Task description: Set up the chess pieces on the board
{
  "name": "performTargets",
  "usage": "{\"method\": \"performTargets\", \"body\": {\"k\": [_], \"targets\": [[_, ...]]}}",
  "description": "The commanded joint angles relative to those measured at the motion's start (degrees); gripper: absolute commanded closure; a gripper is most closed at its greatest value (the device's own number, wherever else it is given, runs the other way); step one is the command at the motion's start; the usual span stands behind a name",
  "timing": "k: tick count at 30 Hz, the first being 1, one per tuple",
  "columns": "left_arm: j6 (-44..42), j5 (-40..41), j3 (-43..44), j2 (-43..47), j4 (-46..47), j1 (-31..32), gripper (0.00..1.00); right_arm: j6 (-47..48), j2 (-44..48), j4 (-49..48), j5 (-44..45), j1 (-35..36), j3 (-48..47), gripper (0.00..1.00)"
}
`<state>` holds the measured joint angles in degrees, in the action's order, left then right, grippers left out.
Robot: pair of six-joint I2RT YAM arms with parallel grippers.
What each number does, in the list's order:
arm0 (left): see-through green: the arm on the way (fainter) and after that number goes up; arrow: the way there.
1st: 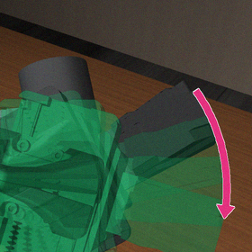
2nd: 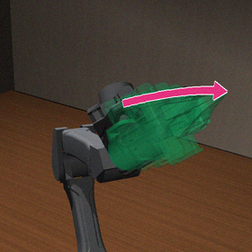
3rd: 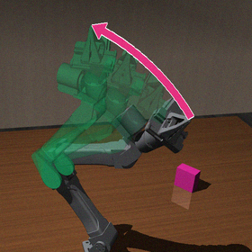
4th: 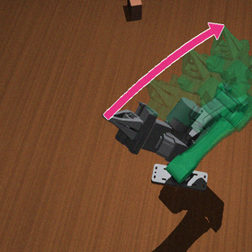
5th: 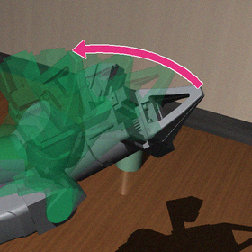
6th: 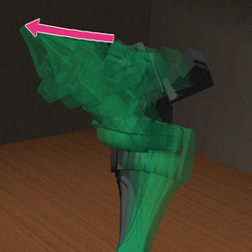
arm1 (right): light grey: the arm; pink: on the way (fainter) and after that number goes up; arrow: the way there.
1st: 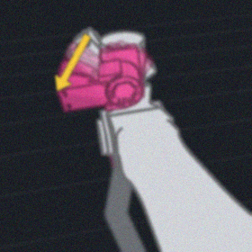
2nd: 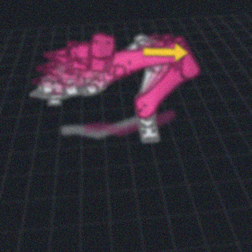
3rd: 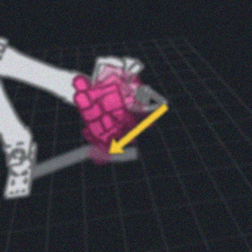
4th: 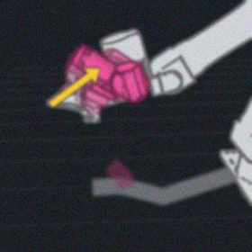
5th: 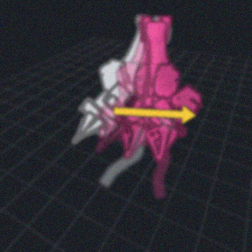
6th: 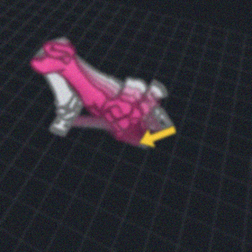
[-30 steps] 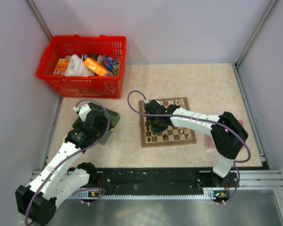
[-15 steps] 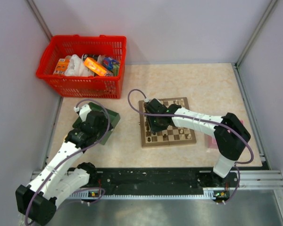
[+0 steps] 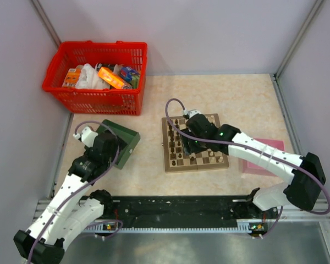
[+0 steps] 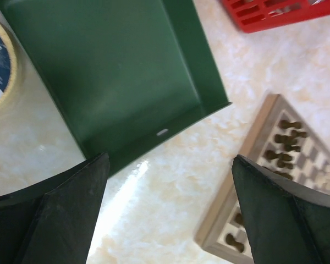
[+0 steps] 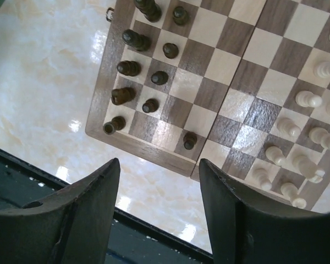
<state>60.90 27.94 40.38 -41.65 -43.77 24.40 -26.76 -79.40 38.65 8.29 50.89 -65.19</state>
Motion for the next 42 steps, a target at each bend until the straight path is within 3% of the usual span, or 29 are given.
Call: {"method": "performTargets", "body": {"k": [1,6,12,20,23,27,32,37,42], "targets": [[8.44,0.44,-1.27,1.92,3.34,-0.15,0.01,0.4,2.84,0.47,1.29,0.7,2.43,0.4],[6.08,-0.78,0.84,-0.27,2.11,-0.06,0.01,-1.45,3.11,-0.51,1.28,0.7,0.42,0.38],[-1.73,-2.46,3.21,-1.06,2.02,-0.06,0.01,-6.01,5.56,0.8,9.71,0.61,0.67,0.34],[-13.52,3.69,5.59,-0.72,-1.31,-0.14,0.01,-12.0,1.63,4.75,12.54,0.26,-1.94,0.28],[-14.49,5.36,5.24,1.38,-3.6,-0.15,0.01,-10.86,-1.63,8.98,11.22,0.35,-6.78,0.27],[-18.27,6.86,2.86,3.85,1.04,-0.15,0.01,-10.24,-2.96,9.07,11.83,0.35,-5.66,0.27],[-19.86,7.47,6.64,1.05,0.79,-0.15,0.01,-9.54,-2.69,7.85,12.62,0.26,-2.23,0.25],[-17.58,7.65,6.91,-0.1,0.61,-0.15,0.01,-6.64,-6.03,6.61,10.25,0.17,-4.86,0.27],[-20.56,6.77,7.52,0.25,0.53,-0.15,0.01,-7.33,-9.11,4.77,10.6,0.08,-6.53,0.3]]}}
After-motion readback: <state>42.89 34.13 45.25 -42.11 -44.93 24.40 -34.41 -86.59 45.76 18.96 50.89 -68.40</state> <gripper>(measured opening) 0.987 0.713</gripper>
